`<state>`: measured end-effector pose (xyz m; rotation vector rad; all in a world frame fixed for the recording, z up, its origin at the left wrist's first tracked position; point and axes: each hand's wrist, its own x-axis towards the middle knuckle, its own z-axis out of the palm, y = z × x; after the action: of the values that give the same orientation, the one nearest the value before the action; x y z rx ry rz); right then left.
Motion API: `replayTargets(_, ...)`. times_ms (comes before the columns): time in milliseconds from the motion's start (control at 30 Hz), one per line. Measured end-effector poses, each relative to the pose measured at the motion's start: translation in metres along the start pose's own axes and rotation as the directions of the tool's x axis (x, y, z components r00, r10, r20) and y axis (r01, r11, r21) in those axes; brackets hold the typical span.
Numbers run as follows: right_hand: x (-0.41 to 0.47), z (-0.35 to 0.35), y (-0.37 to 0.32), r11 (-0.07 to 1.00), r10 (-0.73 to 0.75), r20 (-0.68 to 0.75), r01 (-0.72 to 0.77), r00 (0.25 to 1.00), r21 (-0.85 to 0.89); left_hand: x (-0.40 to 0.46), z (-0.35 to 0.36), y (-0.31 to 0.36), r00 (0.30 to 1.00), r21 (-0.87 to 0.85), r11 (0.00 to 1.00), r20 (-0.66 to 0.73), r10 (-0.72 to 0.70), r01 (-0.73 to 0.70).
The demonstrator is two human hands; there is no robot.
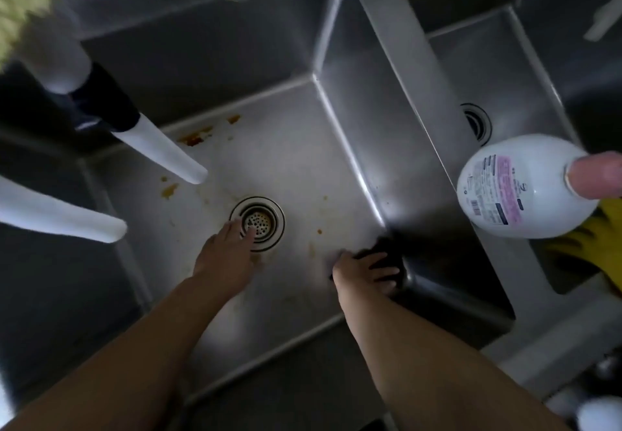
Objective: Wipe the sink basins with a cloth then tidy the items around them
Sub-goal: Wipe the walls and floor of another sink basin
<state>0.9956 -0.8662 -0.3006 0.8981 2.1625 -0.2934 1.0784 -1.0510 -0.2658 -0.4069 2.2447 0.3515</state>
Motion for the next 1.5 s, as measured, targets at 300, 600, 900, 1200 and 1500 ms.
replayTargets(300, -0.002, 0.005, -0.053, 0.944, -0.039, -0.185, 0.097, 0.982, 0.315, 0.019, 0.017, -0.001, 0.996, 0.042, 0.997, 0.059, -0.061, 0.059)
replayTargets(600, 0.011, 0.023, -0.073, 0.934, 0.036, -0.172, 0.028, 0.984, 0.356, 0.025, 0.031, 0.004, 0.997, 0.099, 0.992, 0.019, -0.078, 0.076)
replayTargets(900, 0.001, 0.034, -0.121, 0.903, -0.394, -0.186, 0.417, 0.900, 0.107, 0.027, 0.040, 0.004, 0.995, 0.054, 0.995, -0.044, -0.087, 0.090)
replayTargets(1200, 0.043, 0.017, -0.099, 0.464, -0.884, -0.180, 0.766, 0.431, -0.444, 0.023, 0.038, 0.007, 0.994, 0.037, 0.995, -0.059, -0.088, 0.091)
replayTargets(1500, 0.037, 0.032, -0.094, 0.663, -0.744, -0.297, 0.716, 0.599, -0.217, 0.021, 0.031, 0.006, 0.998, 0.094, 0.993, -0.012, -0.070, 0.070)
